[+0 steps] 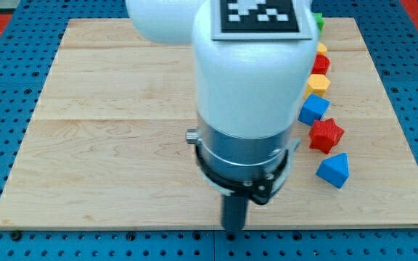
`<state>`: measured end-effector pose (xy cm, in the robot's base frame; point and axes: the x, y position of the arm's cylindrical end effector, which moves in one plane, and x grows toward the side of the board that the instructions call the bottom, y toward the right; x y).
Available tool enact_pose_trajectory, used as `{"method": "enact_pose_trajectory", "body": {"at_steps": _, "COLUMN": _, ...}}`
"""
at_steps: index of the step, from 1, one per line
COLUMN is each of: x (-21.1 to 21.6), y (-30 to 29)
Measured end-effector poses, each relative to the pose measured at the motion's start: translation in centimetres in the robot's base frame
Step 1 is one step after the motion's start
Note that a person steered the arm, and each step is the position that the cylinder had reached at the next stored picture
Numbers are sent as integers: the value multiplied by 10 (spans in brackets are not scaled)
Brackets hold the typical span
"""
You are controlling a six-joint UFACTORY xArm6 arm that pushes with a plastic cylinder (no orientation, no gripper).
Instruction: Separate the green star from the blocks
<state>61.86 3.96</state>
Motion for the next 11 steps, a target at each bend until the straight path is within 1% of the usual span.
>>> {"method": "enact_pose_trajectory", "body": {"at_steps": 1, "x": 0, "y": 112}}
{"method": "enact_pose_trajectory", "body": {"at_steps": 2, "x": -15, "y": 196}}
{"method": "enact_pose_trajectory", "body": {"at_steps": 3, "x": -103, "y": 224}}
{"method": "enact_pose_trajectory", "body": {"at_steps": 4, "x": -195, "y": 233}}
{"method": "enact_pose_trajectory", "body": {"at_steps": 5, "x": -290, "y": 232}}
{"method": "enact_pose_trajectory", "body": {"at_steps": 6, "x": -357, "y": 232}}
{"method": "enact_pose_trajectory", "body": {"at_steps": 7, "x": -412, "y": 212}}
{"method": "enact_pose_trajectory", "body": {"at_steps": 8, "x": -393, "y": 139}}
{"method": "enact_pose_trajectory", "body": {"at_steps": 9, "x": -394, "y": 102}}
{"method": "enact_pose_trajectory", "body": {"at_steps": 10, "x": -427, "y": 123}}
{"method": "enact_pose_trajectory", "body": {"at_steps": 11, "x": -421, "y": 69}}
